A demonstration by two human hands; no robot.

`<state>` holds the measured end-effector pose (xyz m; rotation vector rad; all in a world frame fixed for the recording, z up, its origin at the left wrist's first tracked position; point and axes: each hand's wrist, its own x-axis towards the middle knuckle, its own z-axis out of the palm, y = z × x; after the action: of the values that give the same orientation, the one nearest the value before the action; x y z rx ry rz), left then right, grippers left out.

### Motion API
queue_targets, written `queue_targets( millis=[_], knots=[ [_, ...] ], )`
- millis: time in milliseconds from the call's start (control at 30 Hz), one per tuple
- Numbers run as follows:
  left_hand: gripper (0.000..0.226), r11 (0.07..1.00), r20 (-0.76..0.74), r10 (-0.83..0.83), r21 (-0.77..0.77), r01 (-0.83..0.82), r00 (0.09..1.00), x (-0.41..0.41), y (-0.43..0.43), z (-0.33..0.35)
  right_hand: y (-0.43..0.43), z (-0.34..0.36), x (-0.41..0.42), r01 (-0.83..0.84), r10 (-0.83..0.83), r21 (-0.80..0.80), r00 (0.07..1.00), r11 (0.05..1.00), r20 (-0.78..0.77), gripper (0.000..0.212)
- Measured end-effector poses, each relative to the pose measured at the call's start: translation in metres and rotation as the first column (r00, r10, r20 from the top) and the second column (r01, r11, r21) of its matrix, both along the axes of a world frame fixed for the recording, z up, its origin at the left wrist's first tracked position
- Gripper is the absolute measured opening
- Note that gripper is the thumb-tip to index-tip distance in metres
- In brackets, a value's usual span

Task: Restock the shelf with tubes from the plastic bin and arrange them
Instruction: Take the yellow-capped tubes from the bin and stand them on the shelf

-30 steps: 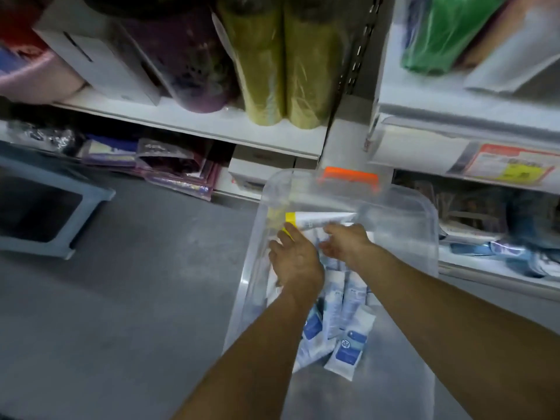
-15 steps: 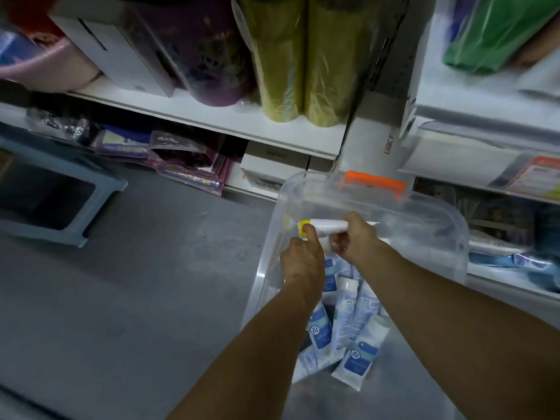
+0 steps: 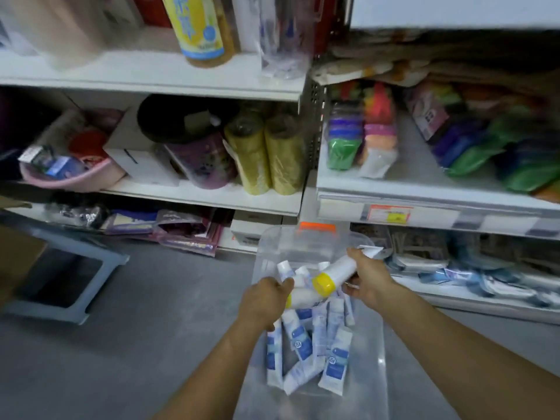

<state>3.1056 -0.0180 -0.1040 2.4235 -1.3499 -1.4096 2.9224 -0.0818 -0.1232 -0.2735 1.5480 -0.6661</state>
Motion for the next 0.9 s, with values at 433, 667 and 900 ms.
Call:
queue_targets(
  millis=[433, 667, 900],
  knots=[
    [0.04, 0.931, -0.732, 0.324, 0.136, -0.338, 0.599, -0.099, 0.042, 0.142, 0.038, 0.155, -0.105, -0.211, 0.245, -0.174, 0.948, 0.962, 0.204, 0.025],
    [0.028, 0.906, -0.798, 0.314, 0.089, -0.414, 0.515, -0.197, 0.072, 0.189, 0.073, 0.21, -0.184, -0.336, 0.394, -0.366, 0.914, 0.868, 0.095, 0.024],
    [0.021, 0.898, -0.822, 0.2, -0.065, -0.436, 0.534, -0.312, 0.095, 0.233, 0.103, 0.256, -0.294, -0.445, 0.461, -0.469, 0.883, 0.763, -0.089, 0.021]
  ],
)
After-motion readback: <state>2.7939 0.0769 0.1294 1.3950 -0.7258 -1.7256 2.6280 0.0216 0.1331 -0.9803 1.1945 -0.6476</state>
